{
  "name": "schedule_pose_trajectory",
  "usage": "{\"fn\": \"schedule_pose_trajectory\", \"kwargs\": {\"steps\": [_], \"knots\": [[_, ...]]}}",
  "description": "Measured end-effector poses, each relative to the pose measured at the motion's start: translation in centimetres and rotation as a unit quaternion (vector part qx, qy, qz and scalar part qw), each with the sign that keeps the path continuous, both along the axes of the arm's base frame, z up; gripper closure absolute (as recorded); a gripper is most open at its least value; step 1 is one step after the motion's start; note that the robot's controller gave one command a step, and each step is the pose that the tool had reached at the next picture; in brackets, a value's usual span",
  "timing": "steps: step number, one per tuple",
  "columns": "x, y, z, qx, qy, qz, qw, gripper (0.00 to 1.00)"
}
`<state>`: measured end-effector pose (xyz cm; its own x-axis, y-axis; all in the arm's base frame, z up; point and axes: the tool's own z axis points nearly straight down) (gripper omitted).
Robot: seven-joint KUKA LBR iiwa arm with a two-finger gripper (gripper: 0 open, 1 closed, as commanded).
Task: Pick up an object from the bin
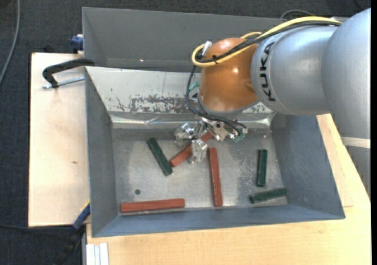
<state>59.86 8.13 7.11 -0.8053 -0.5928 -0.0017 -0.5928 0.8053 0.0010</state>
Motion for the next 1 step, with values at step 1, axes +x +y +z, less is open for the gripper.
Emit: {"fn": "schedule_pose_trajectory", "kwargs": {"steps": [1], "knots": [[0.00, 0.00, 0.00, 0.000, 0.0000, 0.000, 1.0000, 1.00]]}}
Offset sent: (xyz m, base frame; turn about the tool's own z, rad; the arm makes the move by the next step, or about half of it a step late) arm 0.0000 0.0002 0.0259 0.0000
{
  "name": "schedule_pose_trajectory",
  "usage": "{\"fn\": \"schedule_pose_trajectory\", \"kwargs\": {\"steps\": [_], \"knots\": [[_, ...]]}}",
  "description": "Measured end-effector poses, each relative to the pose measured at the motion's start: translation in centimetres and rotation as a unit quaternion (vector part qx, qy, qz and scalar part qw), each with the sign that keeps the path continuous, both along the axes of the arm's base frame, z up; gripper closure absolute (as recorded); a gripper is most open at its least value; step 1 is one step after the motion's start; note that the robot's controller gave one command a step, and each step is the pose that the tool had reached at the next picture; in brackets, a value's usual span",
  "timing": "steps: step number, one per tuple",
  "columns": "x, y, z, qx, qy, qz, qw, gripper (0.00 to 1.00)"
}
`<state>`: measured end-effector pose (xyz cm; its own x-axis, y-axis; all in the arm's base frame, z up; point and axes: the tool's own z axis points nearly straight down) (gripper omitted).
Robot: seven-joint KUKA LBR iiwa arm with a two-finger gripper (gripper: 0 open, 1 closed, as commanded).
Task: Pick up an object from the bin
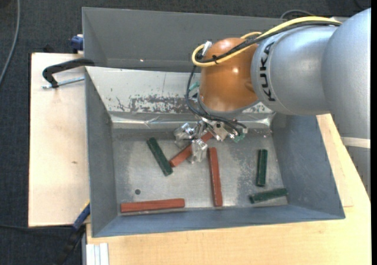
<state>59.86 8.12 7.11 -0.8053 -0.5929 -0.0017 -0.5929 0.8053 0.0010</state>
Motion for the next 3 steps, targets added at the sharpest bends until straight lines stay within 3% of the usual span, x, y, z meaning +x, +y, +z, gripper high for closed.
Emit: {"fn": "schedule_pose_trajectory", "kwargs": {"steps": [3], "knots": [[0.1, 0.1, 1.9, 0.000, -0.0026, 0.000, 1.0000, 1.00]]}}
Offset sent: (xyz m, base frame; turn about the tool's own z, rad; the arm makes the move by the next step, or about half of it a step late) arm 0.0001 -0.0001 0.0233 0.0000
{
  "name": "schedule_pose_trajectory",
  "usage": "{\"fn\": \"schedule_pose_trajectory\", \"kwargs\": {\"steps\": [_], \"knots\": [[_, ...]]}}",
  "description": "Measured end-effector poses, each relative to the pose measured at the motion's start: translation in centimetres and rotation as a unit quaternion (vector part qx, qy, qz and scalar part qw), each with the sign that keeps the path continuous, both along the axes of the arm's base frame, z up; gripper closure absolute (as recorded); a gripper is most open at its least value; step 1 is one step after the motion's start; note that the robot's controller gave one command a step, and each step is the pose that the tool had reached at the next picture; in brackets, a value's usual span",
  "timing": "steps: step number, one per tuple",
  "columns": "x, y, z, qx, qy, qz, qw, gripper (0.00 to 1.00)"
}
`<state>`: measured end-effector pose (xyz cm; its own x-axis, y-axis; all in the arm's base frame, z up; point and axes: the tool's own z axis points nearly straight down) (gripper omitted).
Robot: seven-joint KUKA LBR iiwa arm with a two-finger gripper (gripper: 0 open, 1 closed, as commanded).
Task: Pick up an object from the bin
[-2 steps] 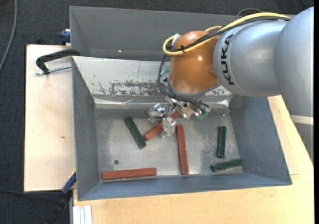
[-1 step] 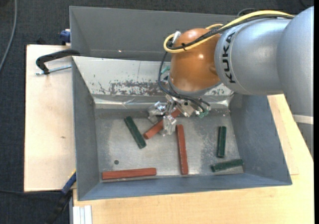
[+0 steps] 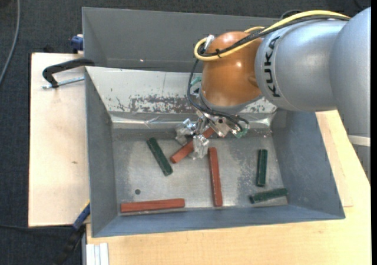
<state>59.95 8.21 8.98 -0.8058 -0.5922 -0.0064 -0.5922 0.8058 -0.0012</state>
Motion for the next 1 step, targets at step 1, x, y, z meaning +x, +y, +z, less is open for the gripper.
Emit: {"fn": "schedule_pose_trajectory", "kwargs": {"steps": [1], "knots": [[0.03, 0.01, 0.63, 0.000, -0.0005, 0.000, 1.0000, 1.00]]}}
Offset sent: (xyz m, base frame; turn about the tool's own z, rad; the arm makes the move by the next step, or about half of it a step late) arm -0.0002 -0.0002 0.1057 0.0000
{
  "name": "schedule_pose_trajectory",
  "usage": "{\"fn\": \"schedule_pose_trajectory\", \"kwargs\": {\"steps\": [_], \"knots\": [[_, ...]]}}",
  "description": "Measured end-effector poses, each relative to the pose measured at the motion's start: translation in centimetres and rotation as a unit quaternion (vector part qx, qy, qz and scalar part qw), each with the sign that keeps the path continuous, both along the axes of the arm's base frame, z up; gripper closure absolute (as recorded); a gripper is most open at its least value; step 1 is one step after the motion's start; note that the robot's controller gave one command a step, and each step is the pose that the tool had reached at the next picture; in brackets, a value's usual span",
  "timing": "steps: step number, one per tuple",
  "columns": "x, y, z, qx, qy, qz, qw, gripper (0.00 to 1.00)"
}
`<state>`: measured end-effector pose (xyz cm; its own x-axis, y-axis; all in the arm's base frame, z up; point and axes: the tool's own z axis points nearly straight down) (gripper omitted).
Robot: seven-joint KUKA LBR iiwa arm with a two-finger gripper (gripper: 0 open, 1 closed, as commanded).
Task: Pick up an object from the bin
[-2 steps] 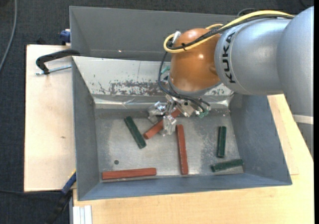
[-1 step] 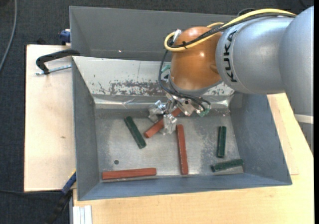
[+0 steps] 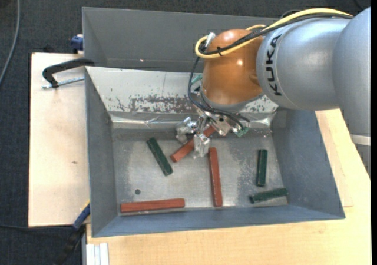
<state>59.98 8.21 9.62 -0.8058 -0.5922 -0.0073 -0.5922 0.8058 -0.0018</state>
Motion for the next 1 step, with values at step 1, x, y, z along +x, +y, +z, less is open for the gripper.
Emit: {"fn": "schedule_pose_trajectory", "kwargs": {"steps": [1], "knots": [[-0.17, 0.00, 0.84, 0.000, 0.0038, 0.000, 1.0000, 1.00]]}}
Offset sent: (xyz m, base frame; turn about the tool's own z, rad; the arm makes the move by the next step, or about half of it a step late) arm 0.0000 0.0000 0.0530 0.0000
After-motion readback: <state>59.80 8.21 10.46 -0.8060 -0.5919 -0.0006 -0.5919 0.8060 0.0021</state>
